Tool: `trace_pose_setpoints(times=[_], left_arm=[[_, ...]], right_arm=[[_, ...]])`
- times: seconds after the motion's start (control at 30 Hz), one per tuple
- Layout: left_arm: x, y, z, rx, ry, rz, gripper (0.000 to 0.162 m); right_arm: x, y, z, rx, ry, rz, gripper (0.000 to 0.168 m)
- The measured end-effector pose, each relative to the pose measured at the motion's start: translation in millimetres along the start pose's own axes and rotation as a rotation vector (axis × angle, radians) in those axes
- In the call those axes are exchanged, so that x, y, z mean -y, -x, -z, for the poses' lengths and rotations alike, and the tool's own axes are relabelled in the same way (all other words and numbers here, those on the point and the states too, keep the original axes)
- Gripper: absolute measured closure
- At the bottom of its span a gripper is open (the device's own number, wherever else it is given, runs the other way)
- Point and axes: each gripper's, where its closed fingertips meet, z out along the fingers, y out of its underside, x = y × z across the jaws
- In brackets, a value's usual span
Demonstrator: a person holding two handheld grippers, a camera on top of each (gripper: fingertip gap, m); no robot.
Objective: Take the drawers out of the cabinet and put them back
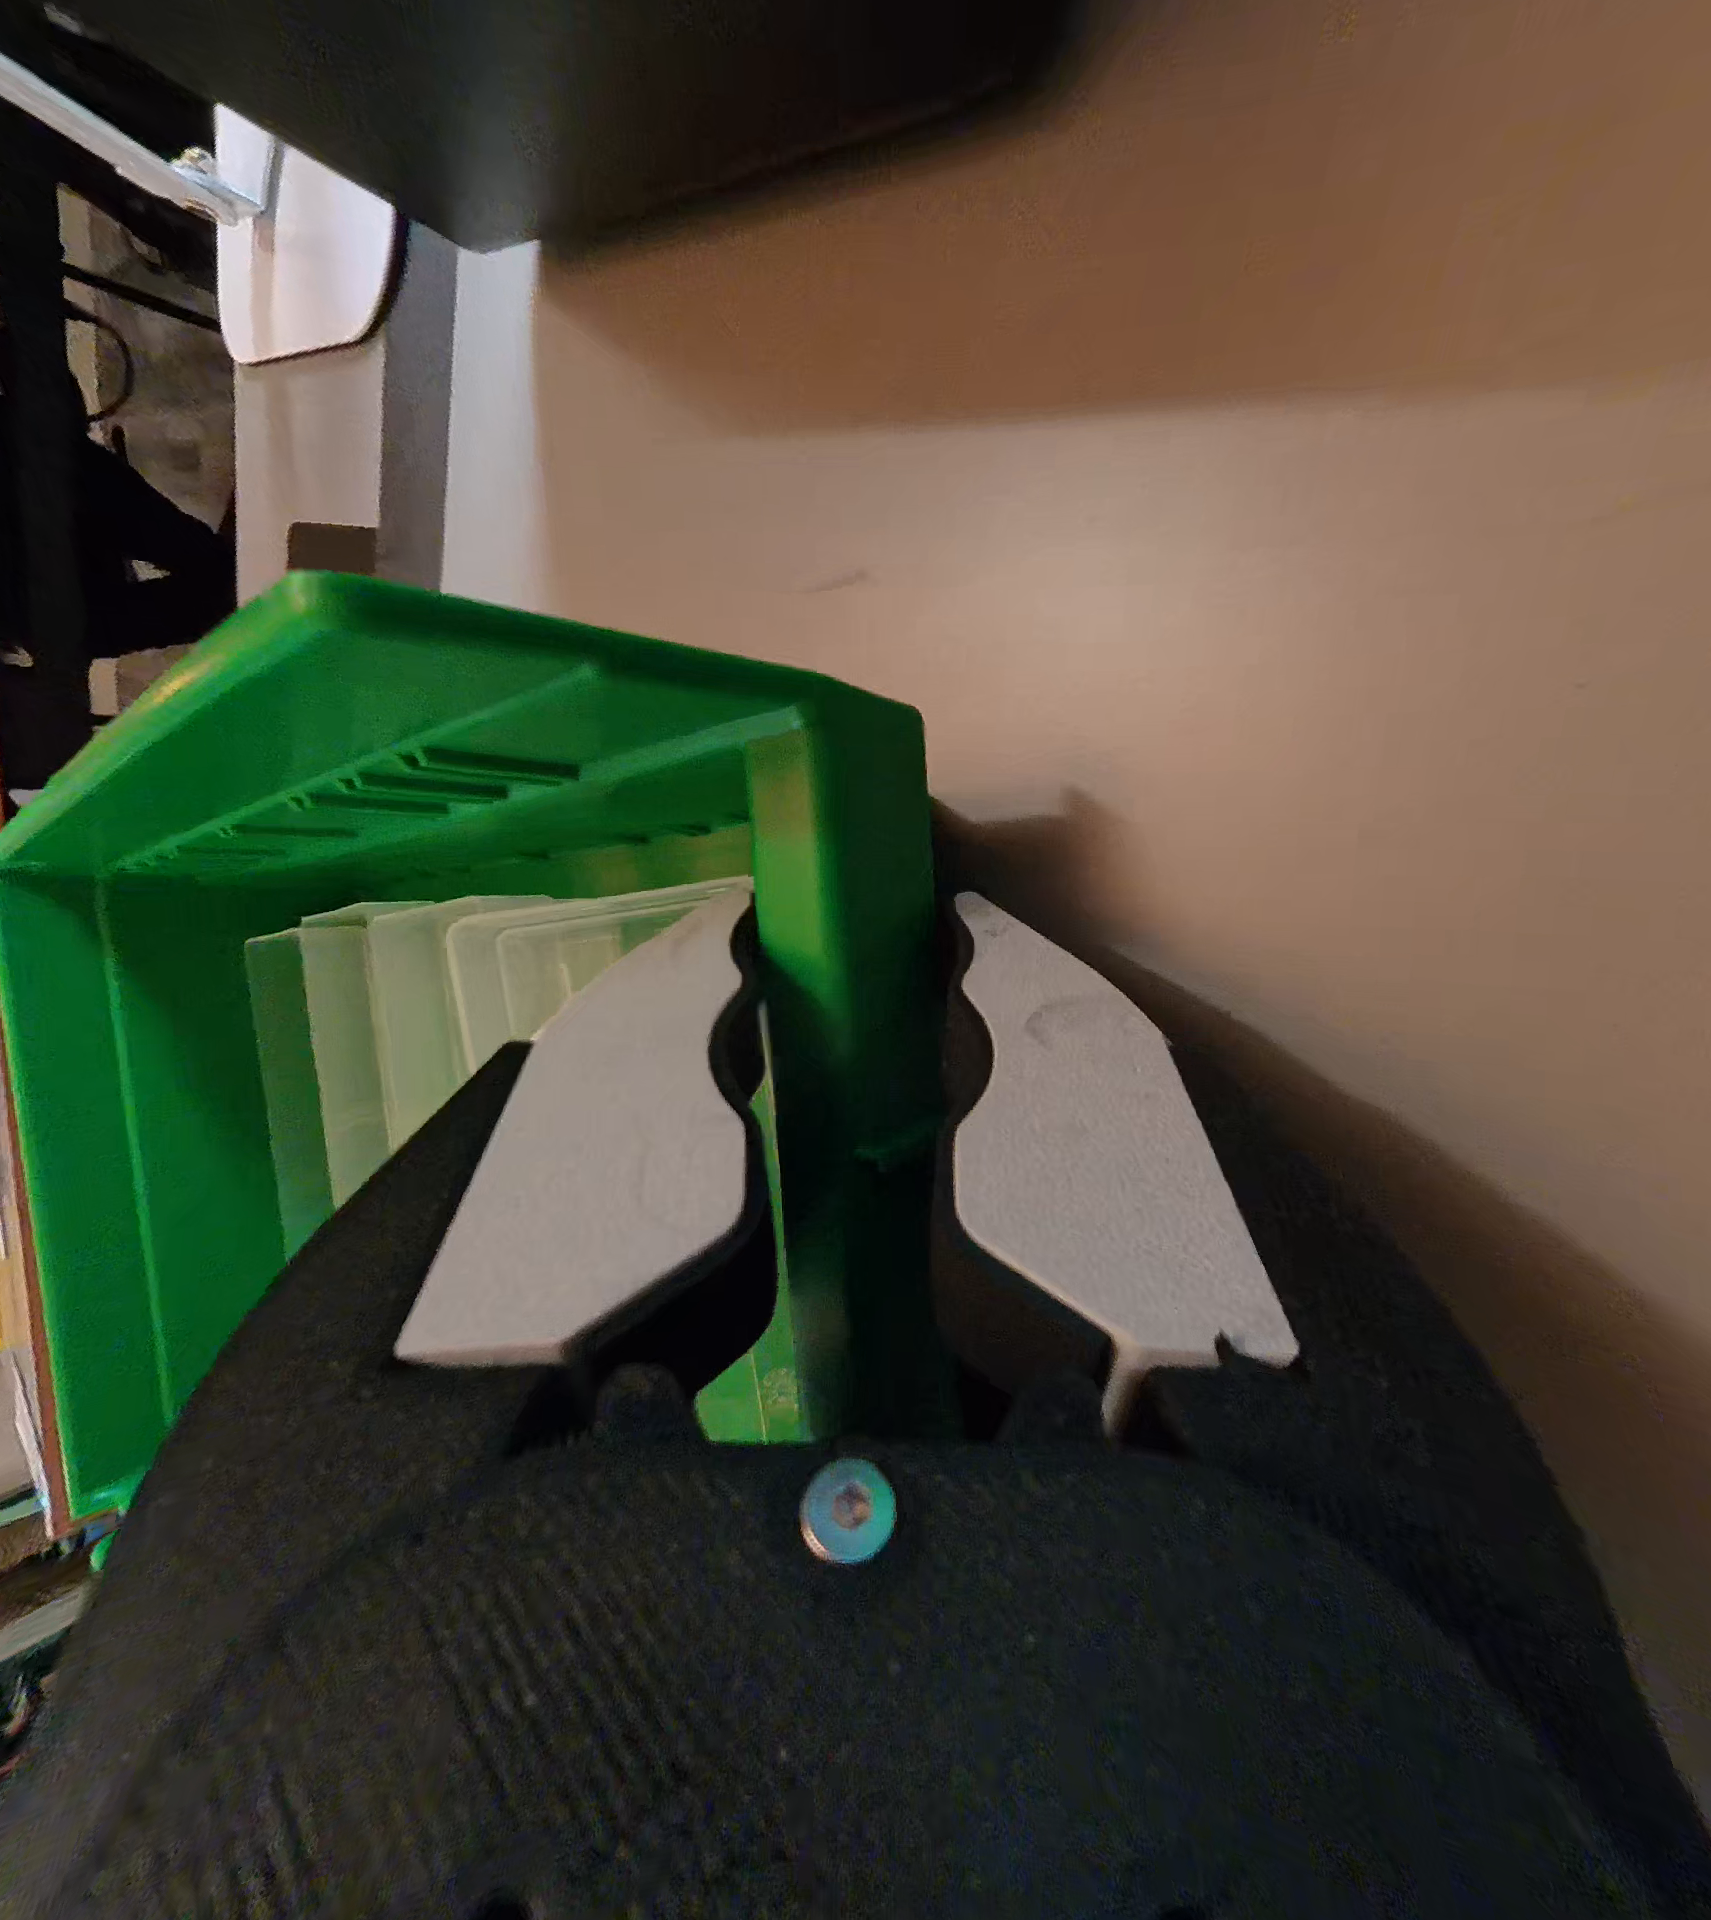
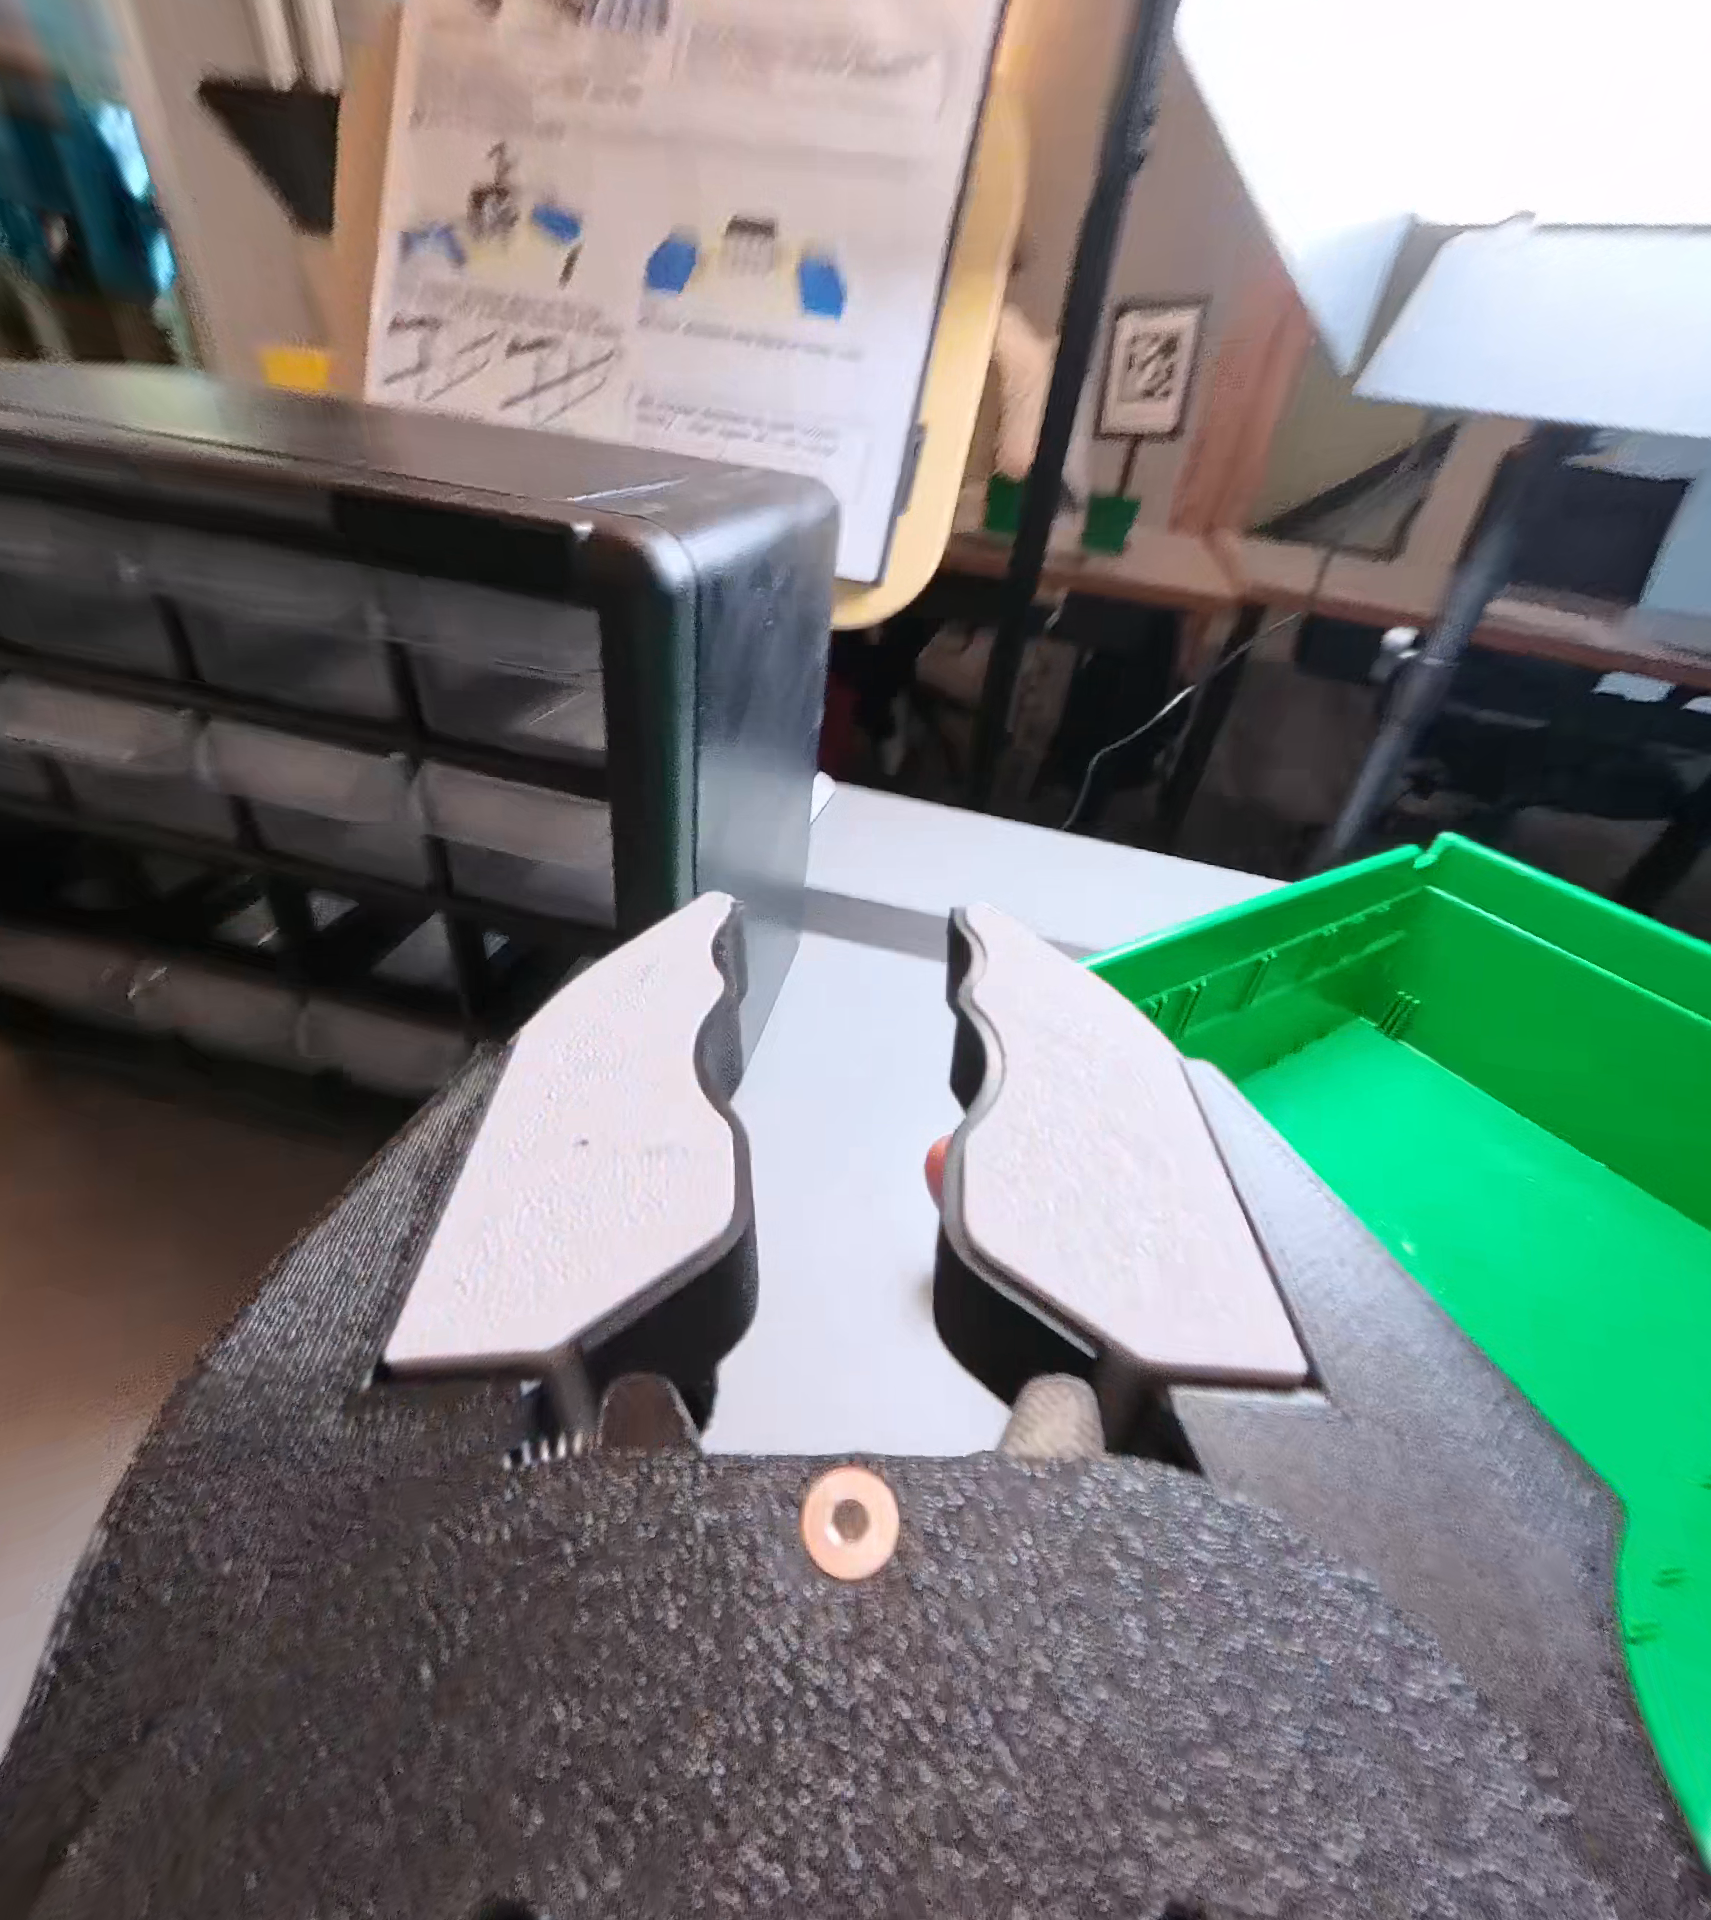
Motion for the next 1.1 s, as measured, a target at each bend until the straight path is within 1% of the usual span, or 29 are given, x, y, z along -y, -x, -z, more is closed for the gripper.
trace_pose_setpoints(times=[0.1,0.23,0.37,0.43,0.53,0.6,0.67,0.73,0.8,0.87,0.93,1.0,1.1], left_arm=[[-4,6,0,0.049,0.013,0.008,0.125],[-7,9,5,0.118,0.049,0.019,0.121],[-10,12,15,0.127,0.066,0.07,0.112],[-9,12,20,0.124,0.043,0.114,0.112],[-3,13,34,0.121,-0.041,0.218,0.114],[-3,16,41,0.117,-0.081,0.28,0.114],[-7,21,47,0.127,-0.102,0.32,0.114],[-8,28,54,0.128,-0.146,0.379,0.116],[-11,42,62,0.139,-0.169,0.436,0.117],[-21,60,71,0.165,-0.146,0.457,0.118],[-35,75,79,0.156,-0.077,0.435,0.117],[-56,86,82,0.114,0.041,0.341,0.121],[-96,88,81,-0.052,0.275,0.152,0.121]], right_arm=[[-14,-1,-2,-0.067,-0.086,-0.007,0.134],[-27,21,-4,-0.027,-0.082,0.079,0.132],[-35,51,-9,0.045,-0.074,0.138,0.132],[-35,62,-10,0.07,-0.084,0.17,0.133],[-36,74,-10,0.097,-0.093,0.21,0.134],[-30,82,-9,0.117,-0.126,0.221,0.134],[-17,96,-8,0.165,-0.17,0.21,0.135],[4,116,-10,0.223,-0.214,0.205,0.135],[37,138,-10,0.274,-0.28,0.198,0.135],[77,157,-9,0.318,-0.352,0.187,0.135],[114,169,-13,0.344,-0.385,0.177,0.133],[143,177,-18,0.39,-0.386,0.152,0.133],[172,175,-18,0.399,-0.434,0.157,0.135]])
